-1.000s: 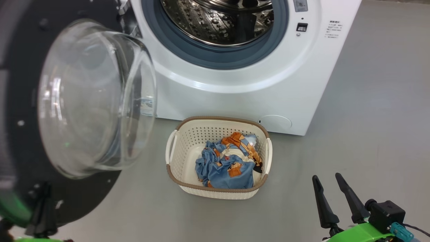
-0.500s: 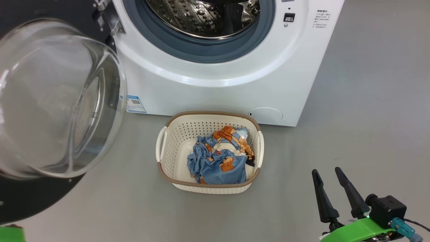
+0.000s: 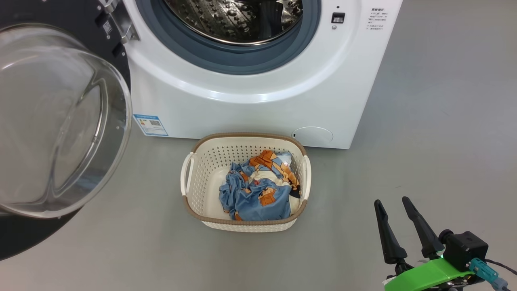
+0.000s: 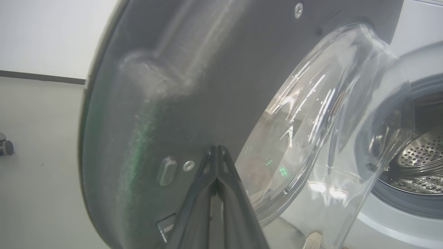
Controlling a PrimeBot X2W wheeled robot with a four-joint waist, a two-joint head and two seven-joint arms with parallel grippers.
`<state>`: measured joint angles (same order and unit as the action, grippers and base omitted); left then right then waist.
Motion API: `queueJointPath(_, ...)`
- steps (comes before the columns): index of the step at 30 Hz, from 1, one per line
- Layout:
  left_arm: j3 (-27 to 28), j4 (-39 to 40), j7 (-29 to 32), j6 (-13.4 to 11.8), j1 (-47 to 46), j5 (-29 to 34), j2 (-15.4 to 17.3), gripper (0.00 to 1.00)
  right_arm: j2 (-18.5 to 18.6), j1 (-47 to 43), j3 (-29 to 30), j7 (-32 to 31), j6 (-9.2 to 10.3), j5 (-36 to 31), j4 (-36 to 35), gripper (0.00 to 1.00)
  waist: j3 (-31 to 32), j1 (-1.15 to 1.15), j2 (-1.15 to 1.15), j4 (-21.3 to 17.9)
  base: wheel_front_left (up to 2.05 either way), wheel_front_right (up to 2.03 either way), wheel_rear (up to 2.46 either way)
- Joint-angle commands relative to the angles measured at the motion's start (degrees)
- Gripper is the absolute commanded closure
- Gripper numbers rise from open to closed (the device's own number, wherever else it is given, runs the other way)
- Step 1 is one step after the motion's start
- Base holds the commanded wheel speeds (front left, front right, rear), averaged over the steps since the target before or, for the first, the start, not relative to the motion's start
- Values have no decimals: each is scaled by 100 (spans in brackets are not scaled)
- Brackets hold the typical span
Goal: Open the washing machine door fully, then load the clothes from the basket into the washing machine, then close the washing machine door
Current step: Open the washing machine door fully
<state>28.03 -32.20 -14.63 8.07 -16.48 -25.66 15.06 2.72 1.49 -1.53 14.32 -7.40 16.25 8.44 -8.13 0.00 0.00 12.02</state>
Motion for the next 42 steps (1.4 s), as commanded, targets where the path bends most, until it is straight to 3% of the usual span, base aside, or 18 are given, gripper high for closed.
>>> queueJointPath(1,222,36,-37,-59,-232,32,428,100,16,166,-181,68,-9,-50,-140,0,-1,0,0,-24,0,0,0)
queueJointPath(10,26,322,-37,-59,-137,131,393,100,16,124,-148,68,-9,-26,-164,0,13,0,0,-58,0,0,0)
queueJointPath(26,-537,2158,-37,-58,853,158,-487,100,16,53,-58,68,-9,63,-177,0,148,0,0,-12,0,0,0)
queueJointPath(37,-1260,2697,-37,-58,1236,171,-653,100,16,20,-93,68,-9,39,-163,0,270,0,0,-107,0,0,0)
queueJointPath(38,-1331,2731,-37,-58,1275,168,-650,92,16,13,-102,68,-9,46,-173,0,282,0,0,-128,0,0,0)
queueJointPath(39,-1387,2770,-37,-58,1317,173,-651,57,16,6,-114,68,-9,54,-182,0,302,0,0,-156,0,0,0)
queueJointPath(40,-1452,2800,-37,-58,1367,168,-655,6,16,0,-127,68,-9,45,-194,0,320,0,0,-190,0,0,0)
queueJointPath(42,-1557,2860,-37,-58,1456,160,-661,0,16,-12,-131,68,-9,55,-231,0,345,0,0,-262,0,0,0)
